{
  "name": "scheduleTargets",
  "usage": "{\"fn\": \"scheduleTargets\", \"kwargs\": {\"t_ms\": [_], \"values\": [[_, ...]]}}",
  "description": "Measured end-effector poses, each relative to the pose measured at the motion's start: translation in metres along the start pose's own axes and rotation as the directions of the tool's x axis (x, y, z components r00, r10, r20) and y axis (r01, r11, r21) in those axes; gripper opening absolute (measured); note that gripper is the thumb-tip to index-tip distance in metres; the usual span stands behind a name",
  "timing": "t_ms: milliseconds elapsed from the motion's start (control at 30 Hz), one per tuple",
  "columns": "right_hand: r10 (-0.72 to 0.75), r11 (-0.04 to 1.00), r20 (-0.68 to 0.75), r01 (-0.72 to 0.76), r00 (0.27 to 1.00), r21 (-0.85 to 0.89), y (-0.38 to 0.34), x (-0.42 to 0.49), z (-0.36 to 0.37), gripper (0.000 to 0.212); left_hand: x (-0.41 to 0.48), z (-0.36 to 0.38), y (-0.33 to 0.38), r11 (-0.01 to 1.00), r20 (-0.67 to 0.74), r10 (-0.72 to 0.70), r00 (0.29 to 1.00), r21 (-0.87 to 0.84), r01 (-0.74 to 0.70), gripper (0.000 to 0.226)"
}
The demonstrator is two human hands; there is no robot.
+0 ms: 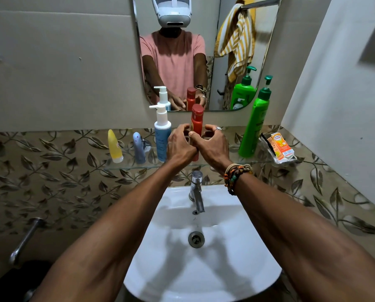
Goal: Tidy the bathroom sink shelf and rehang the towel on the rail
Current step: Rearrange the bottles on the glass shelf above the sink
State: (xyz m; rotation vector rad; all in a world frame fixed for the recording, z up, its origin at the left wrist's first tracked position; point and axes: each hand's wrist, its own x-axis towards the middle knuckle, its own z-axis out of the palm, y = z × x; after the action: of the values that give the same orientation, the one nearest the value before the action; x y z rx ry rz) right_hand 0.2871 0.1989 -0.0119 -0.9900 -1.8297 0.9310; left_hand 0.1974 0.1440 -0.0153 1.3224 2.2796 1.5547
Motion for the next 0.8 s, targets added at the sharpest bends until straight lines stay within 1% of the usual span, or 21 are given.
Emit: {"fn": "scheduleTargets", "kwargs": {"t_ms": [67, 167, 333, 533, 667, 800], "values": [[0.001, 1.0, -0.049, -0.001, 0.999, 0.004, 0.0, 0.0, -0.002, 0.07, 0.0, -0.001, 0.005, 0.998, -0.062, 0.068, 0.996, 0.001, -0.069, 0.051], [0.004, 1.0, -0.132, -0.002, 0.991, 0.01, -0.001, 0.0, -0.008, 0.069, 0.0, -0.003, 0.012, 0.993, -0.145, 0.117, 0.983, 0.004, -0.117, 0.052], [0.026, 0.999, -0.236, -0.021, 0.971, 0.025, 0.0, 0.002, -0.021, 0.061, 0.0, -0.003, 0.022, 0.987, -0.172, 0.16, 0.972, -0.001, -0.163, 0.044], [0.056, 0.997, -0.256, -0.041, 0.965, 0.066, 0.005, -0.002, -0.037, 0.057, -0.007, 0.003, 0.029, 0.987, -0.207, 0.161, 0.965, 0.005, -0.163, 0.036], [0.055, 0.998, -0.294, -0.042, 0.954, 0.049, 0.01, -0.003, -0.046, 0.053, -0.011, 0.005, 0.03, 0.988, -0.212, 0.151, 0.966, 0.005, -0.153, 0.037], [0.071, 0.997, -0.318, -0.061, 0.945, 0.043, 0.016, -0.003, -0.052, 0.048, -0.014, 0.005, 0.033, 0.984, -0.246, 0.174, 0.953, 0.013, -0.177, 0.036]]}}
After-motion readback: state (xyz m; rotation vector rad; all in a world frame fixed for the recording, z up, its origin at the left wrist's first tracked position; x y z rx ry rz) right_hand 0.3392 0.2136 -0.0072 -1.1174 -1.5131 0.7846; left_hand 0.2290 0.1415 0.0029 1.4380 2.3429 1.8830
